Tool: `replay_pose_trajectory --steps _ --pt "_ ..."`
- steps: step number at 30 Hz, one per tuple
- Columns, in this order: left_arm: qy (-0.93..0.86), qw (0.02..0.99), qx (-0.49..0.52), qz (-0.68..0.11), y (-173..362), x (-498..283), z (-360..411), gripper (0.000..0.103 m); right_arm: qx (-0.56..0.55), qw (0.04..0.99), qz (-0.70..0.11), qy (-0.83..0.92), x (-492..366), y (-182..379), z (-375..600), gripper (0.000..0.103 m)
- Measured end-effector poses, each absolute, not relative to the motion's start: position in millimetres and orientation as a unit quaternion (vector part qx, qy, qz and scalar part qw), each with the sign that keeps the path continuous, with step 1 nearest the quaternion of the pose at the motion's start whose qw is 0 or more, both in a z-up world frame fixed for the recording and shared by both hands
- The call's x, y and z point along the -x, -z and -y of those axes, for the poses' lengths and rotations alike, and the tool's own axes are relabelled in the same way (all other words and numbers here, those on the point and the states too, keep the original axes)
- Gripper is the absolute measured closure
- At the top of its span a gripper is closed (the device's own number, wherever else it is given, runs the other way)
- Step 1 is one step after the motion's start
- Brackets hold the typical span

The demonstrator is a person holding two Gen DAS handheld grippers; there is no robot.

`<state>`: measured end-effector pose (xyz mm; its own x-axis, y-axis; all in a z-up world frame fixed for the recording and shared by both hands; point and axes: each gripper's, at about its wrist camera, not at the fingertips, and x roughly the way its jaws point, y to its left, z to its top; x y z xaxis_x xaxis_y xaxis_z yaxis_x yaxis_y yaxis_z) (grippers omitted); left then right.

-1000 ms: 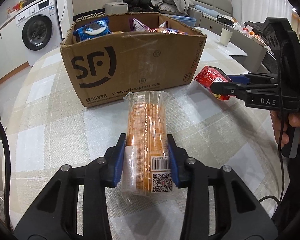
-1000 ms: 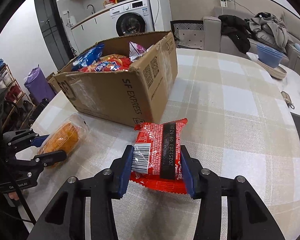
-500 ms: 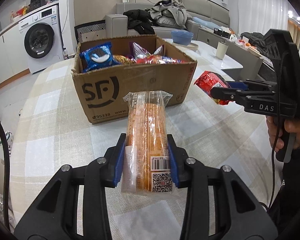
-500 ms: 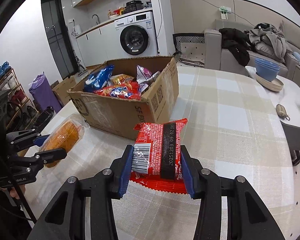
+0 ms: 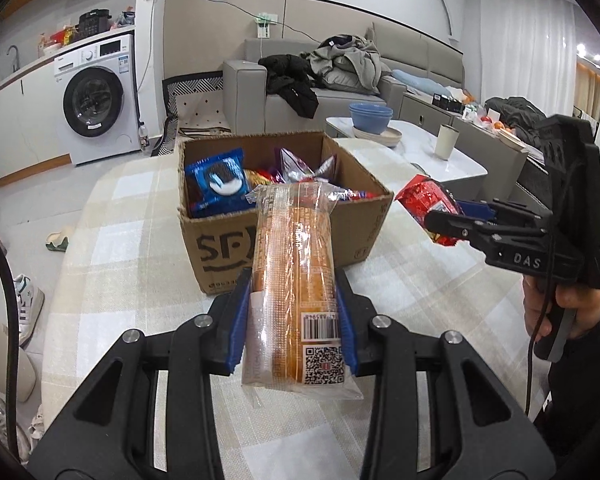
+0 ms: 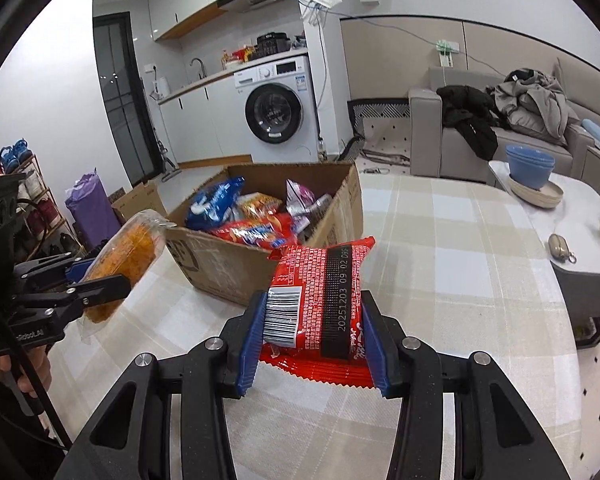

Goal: Organize snacks
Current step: 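Lift and carry the bread loaf with left tool while right tool carries the chip bag to the box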

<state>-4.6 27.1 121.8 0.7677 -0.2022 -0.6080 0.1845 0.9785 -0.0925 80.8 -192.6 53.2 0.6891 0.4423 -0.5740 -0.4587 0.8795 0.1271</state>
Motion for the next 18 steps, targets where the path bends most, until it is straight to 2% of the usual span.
replay_pose_trajectory --steps 10,18 --pt "0.079 0.948 0.018 -0.308 -146 -18 -38 0.069 0.026 0.926 -0.273 -0.26 -93 -72 165 0.058" --pt "0.065 0.948 0.025 -0.31 -153 -56 -47 0.069 0.025 0.924 -0.274 -0.266 -125 -69 146 0.058"
